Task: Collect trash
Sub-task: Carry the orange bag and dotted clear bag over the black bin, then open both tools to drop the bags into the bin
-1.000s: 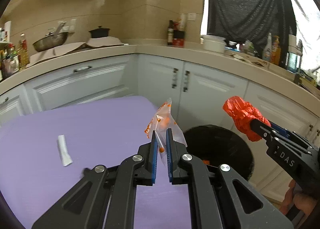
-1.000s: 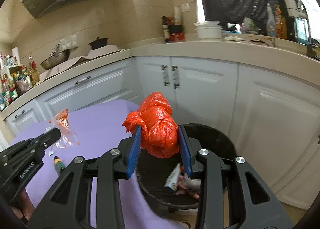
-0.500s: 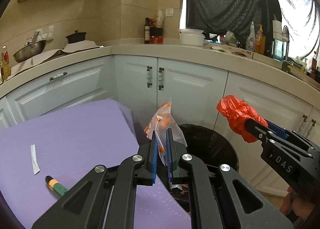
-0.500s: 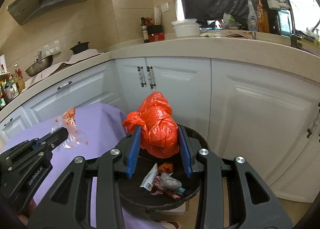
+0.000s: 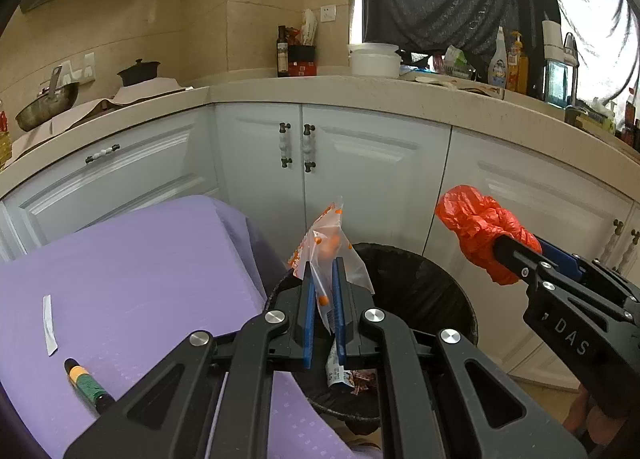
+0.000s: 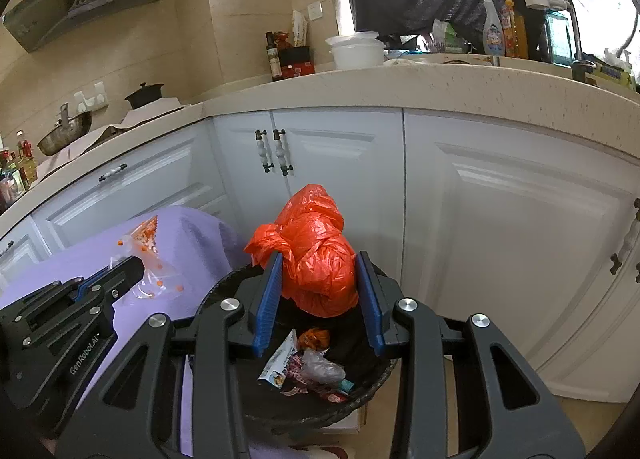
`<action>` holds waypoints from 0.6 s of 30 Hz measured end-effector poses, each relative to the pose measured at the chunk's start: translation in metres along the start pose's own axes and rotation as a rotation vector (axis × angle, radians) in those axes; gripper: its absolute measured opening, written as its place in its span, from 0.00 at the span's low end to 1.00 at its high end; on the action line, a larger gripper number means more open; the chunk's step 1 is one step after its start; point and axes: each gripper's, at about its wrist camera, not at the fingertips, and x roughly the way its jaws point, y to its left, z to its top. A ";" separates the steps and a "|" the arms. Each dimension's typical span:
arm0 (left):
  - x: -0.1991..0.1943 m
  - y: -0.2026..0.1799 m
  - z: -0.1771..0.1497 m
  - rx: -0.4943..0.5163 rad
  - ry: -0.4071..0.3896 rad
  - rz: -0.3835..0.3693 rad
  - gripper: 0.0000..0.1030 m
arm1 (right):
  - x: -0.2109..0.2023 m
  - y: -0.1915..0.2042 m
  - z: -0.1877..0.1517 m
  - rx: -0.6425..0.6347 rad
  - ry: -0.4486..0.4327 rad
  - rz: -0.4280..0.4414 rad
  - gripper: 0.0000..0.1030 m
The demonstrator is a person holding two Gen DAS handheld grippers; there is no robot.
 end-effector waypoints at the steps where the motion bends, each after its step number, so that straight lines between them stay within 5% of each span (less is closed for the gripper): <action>1: 0.002 -0.001 0.000 0.002 0.004 0.001 0.09 | 0.001 0.000 0.000 0.002 0.001 -0.001 0.35; 15: 0.024 -0.012 0.003 0.022 0.016 0.029 0.09 | 0.020 -0.007 -0.002 0.010 0.013 -0.015 0.35; 18: 0.029 -0.015 0.004 0.027 0.024 0.026 0.13 | 0.024 -0.010 -0.003 0.014 0.008 -0.026 0.42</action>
